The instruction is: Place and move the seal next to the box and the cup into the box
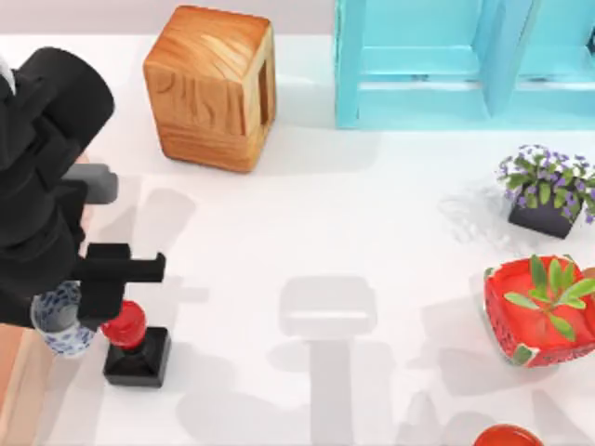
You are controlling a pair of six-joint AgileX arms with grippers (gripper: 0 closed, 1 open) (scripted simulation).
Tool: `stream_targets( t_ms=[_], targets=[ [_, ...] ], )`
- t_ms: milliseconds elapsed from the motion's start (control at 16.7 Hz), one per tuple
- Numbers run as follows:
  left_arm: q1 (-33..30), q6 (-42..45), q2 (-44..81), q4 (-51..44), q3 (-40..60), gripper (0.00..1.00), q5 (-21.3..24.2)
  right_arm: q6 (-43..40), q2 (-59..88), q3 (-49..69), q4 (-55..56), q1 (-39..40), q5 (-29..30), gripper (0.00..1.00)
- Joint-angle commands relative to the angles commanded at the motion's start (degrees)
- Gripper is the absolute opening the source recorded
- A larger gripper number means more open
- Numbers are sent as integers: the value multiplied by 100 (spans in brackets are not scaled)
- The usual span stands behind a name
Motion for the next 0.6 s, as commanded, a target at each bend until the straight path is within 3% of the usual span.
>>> stream_targets(
  t_ms=[360, 600],
  targets=[
    [2300, 2330, 87, -31, -62, 0, -185, 0, 0, 0, 0, 0, 0, 100],
    [3629, 3647, 139, 46, -123, 0, -70, 0, 0, 0, 0, 0, 0, 100]
  ],
)
